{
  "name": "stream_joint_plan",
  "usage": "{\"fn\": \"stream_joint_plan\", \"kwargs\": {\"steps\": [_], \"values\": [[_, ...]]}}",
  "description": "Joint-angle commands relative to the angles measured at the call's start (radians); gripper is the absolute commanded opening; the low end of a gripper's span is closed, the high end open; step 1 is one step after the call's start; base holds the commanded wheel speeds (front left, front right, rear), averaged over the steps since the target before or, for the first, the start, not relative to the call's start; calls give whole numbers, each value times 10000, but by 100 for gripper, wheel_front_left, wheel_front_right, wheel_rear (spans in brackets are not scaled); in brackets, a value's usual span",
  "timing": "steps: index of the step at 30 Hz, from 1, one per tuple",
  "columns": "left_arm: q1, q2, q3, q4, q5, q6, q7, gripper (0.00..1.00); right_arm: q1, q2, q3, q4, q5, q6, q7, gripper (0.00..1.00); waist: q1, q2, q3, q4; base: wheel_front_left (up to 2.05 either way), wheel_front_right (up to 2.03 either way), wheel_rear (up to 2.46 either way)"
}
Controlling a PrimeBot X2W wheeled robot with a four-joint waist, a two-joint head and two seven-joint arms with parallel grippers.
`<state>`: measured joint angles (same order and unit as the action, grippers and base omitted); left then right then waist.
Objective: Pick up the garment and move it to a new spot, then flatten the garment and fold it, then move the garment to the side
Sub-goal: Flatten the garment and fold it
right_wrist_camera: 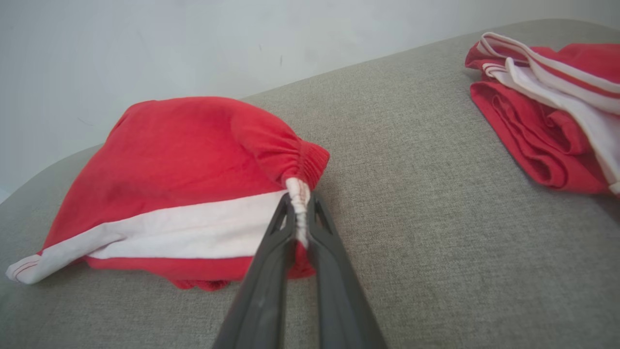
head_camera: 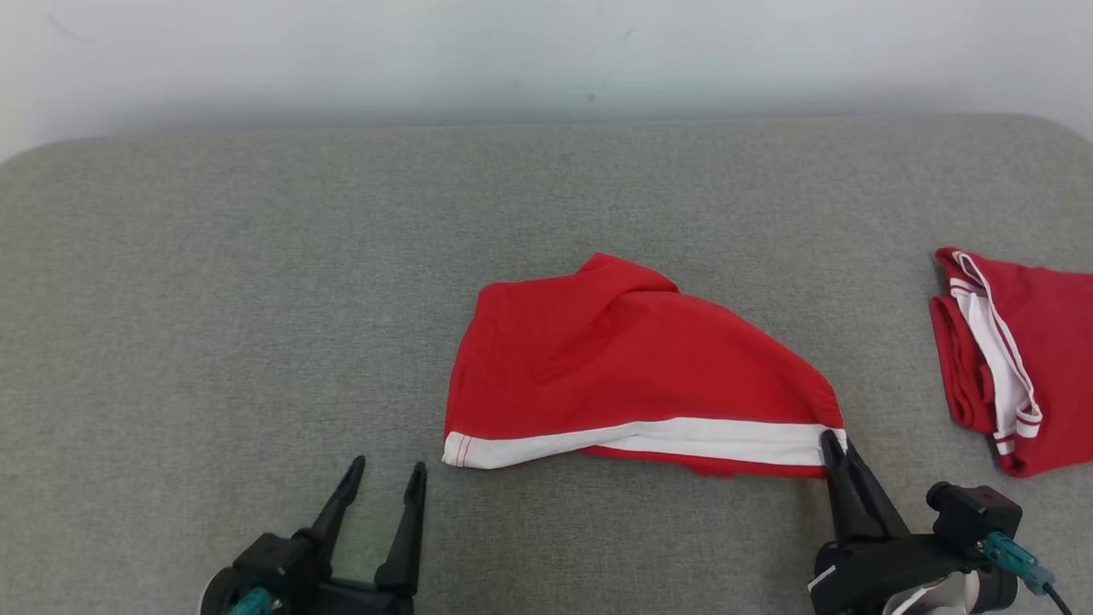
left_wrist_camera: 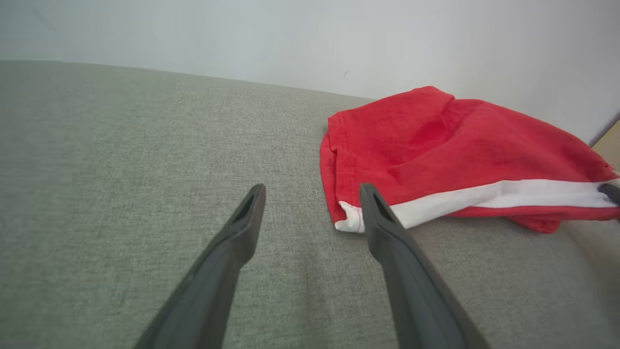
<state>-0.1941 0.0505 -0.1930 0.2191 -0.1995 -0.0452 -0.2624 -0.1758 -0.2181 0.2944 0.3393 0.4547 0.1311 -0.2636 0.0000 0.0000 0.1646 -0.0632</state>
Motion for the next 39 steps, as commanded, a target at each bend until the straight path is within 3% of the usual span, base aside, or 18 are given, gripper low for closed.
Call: {"fn": "stream_joint_plan", "kwargs": {"steps": [1, 7, 20, 23, 24, 26, 29, 30, 31, 32, 33, 39], "values": [[-267, 11, -144, 307, -352, -182, -31, 100, -148, 23, 10, -52, -162, -10, 1, 0, 0, 0, 158, -176, 0, 0, 0], [-944, 12, -640, 1379, -1128, -613, -22, 100, -333, 46, 179, -117, -274, -10, 1, 0, 0, 0, 399, -460, 0, 0, 0], [-1678, 8, -1188, 2770, -2111, -855, -11, 100, -510, 82, 313, -133, -325, -10, 2, 0, 0, 0, 626, -678, 0, 0, 0], [-1710, -22, -1440, 2897, -2264, -865, -9, 85, -546, 84, 344, -104, -324, -10, 2, 0, 0, 0, 623, -676, 0, 0, 0], [-1707, -26, -1579, 2931, -2362, -869, -9, 76, -556, 91, 355, -104, -318, -10, 2, 0, 0, 0, 618, -676, 0, 0, 0], [-1712, -31, -1844, 3031, -2460, -874, 1, 69, -571, 101, 363, -79, -299, -10, 2, 0, 0, 0, 592, -669, 0, 0, 0], [-1763, -36, -2106, 3117, -2623, -877, 2, 76, -577, 113, 383, -38, -278, -10, 2, 0, 0, 0, 539, -658, 0, 0, 0], [-1784, -36, -2173, 3095, -2664, -878, 2, 73, -570, 124, 386, -27, -276, -10, 2, 0, 0, 0, 525, -658, 0, 0, 0], [-1811, -34, -2213, 3058, -2675, -878, 0, 46, -562, 132, 391, -18, -278, -10, 2, 0, 0, 0, 514, -660, 0, 0, 0], [-1851, -31, -2233, 2982, -2655, -879, 0, 11, -553, 138, 393, -8, -280, -10, 2, 0, 0, 0, 504, -662, 0, 0, 0], [-1867, -26, -2245, 2933, -2645, -877, -5, 0, -558, 141, 394, 5, -274, -10, 2, 0, 0, 0, 491, -667, 0, 0, 0], [-1801, 10, -1911, 2582, -2309, -854, -12, 0, -591, 160, 382, 49, -234, -10, 2, 0, 0, 0, 343, -661, 0, 0, 0]]}}
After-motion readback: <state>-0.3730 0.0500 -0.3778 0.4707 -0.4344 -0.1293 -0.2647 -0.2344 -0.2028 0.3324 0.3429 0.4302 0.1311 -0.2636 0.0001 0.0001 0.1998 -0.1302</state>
